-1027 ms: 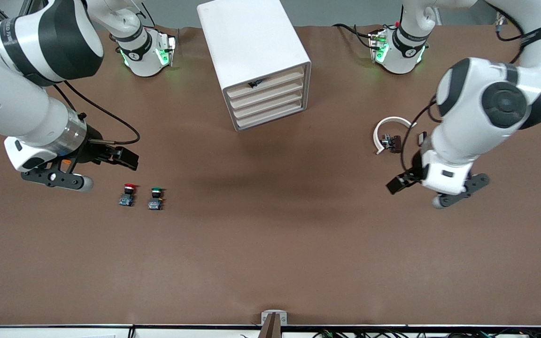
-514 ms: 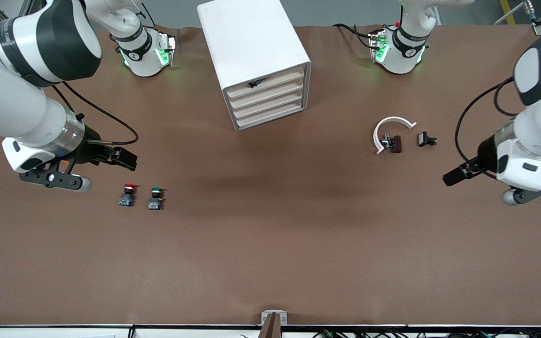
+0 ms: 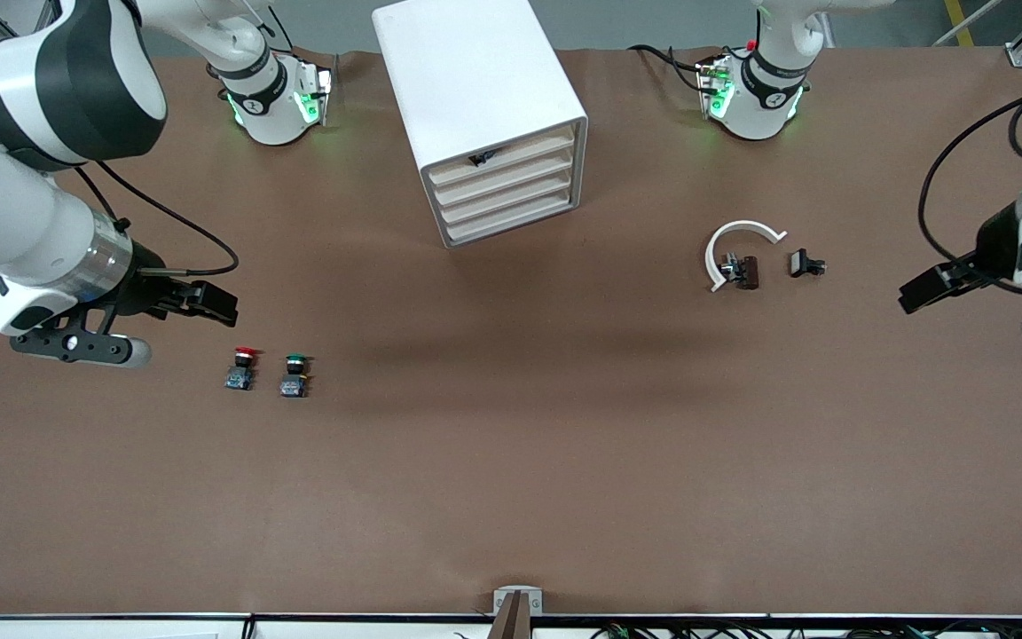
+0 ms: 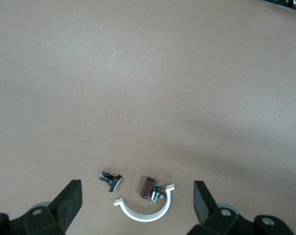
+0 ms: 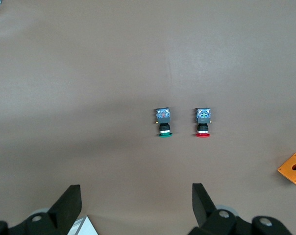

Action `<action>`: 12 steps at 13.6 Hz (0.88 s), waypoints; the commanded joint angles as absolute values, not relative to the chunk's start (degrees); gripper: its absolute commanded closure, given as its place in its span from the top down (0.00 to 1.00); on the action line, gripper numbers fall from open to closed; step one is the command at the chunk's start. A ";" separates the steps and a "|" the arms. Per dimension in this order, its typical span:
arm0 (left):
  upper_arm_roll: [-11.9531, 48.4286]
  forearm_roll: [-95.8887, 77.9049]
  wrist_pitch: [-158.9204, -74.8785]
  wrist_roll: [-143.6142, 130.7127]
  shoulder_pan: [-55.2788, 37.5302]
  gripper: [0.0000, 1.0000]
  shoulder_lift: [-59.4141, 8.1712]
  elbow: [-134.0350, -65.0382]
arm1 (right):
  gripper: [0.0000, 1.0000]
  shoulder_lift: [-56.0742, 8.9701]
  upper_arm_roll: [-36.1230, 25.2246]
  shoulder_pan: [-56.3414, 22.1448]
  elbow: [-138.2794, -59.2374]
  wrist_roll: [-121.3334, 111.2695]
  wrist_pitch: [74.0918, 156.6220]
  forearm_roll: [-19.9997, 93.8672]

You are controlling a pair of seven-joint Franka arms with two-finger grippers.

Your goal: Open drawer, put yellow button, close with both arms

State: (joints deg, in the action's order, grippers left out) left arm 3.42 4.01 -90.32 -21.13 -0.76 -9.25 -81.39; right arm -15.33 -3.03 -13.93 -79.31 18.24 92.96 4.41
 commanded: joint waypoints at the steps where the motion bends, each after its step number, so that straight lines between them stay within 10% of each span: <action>1: 4.39 4.31 -87.37 -18.29 0.70 1.00 -7.12 -81.56 | 1.00 -15.12 -2.29 -13.27 -79.19 17.49 93.25 3.69; 12: 5.36 0.70 -83.50 -3.34 7.47 1.00 0.35 -83.93 | 1.00 -15.21 -2.29 -11.78 -79.10 12.84 97.28 3.95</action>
State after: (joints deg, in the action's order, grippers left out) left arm 5.04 1.56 -84.05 -4.50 7.04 -1.71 -81.84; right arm -15.33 -3.09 -13.11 -79.28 15.19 95.87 4.36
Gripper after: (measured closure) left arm 0.000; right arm 0.000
